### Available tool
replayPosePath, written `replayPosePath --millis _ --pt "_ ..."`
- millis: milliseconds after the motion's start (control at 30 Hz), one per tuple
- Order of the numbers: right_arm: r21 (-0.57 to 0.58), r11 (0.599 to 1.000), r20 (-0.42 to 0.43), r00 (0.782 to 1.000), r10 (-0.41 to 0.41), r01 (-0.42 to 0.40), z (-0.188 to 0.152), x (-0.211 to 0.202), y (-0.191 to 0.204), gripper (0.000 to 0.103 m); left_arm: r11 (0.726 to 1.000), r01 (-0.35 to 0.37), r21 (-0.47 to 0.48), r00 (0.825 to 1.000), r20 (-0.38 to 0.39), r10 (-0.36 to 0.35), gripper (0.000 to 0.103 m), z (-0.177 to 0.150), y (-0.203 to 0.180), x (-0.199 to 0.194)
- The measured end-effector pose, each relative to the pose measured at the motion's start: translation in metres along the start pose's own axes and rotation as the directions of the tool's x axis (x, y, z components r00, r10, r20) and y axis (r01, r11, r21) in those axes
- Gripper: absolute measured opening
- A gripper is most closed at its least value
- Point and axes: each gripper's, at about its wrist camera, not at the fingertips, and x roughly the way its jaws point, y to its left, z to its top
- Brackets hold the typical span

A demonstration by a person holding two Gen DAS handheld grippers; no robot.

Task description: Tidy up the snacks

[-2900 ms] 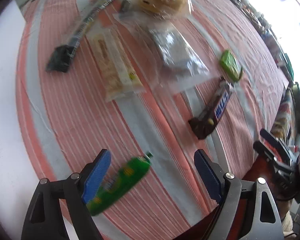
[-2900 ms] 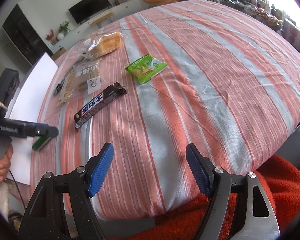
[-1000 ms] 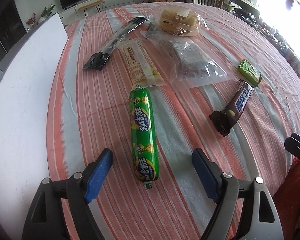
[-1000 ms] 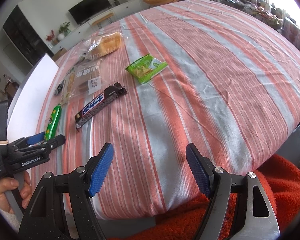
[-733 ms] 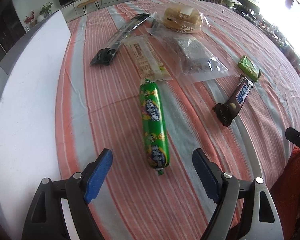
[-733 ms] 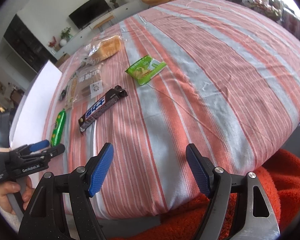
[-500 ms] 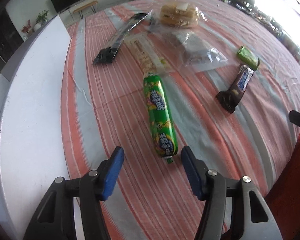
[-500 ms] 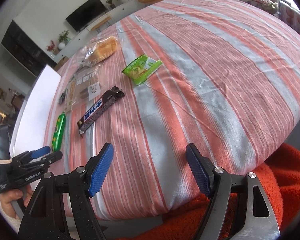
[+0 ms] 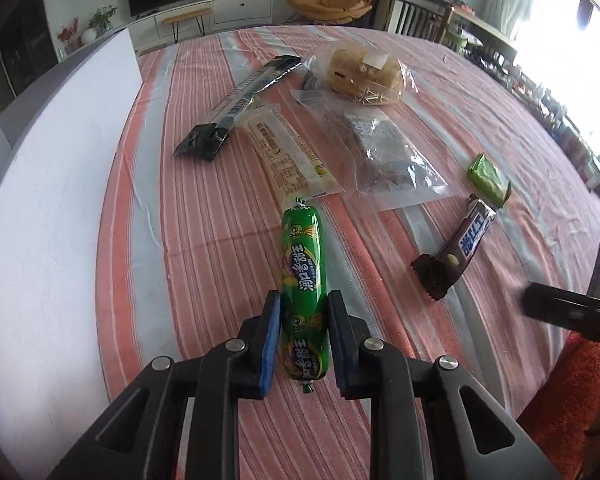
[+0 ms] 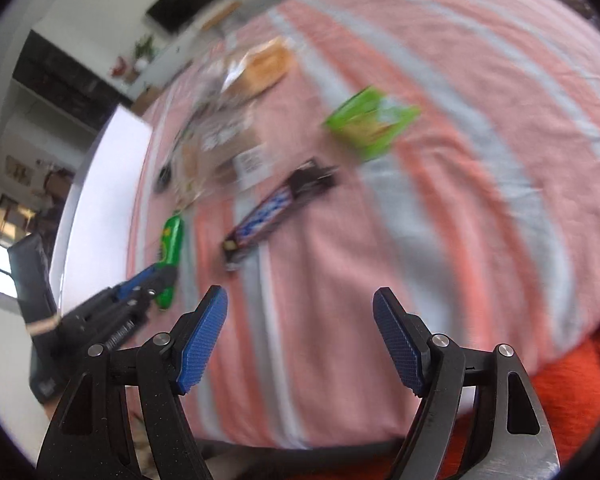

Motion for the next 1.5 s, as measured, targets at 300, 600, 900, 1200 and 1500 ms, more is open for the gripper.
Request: replayPosePath --millis 300,600,900,1200,1500 --pt "-0.115 0.917 0.126 0.921 -0.368 0.382 0.015 0.042 0.059 0.066 0.997 0.034 -0.063 0.993 0.119 -0.026 0.022 -0.022 0.018 -0.05" --pt "-0.072 0.945 0.18 0.936 -0.302 0.318 -0.009 0.008 0.025 0.02 0.997 0.072 -0.021 0.986 0.149 -0.068 0.022 -0.031 0.004 -0.072" --pt "-0.038 0.989 0.224 0.966 -0.131 0.144 -0.027 -0.026 0.026 0.02 0.995 0.101 -0.007 0.979 0.18 -0.098 0.022 -0.026 -0.005 -0.09" --pt "-0.11 0.993 0.306 0.952 -0.007 0.043 -0.03 -0.056 0.063 0.02 0.992 0.122 -0.035 0.963 0.247 -0.109 0.022 -0.02 0.005 -0.124" --pt "-0.214 0.977 0.354 0.933 0.063 0.015 -0.036 -0.086 0.103 0.02 0.986 0.151 -0.073 0.935 0.335 -0.118 0.022 -0.026 0.033 -0.182"
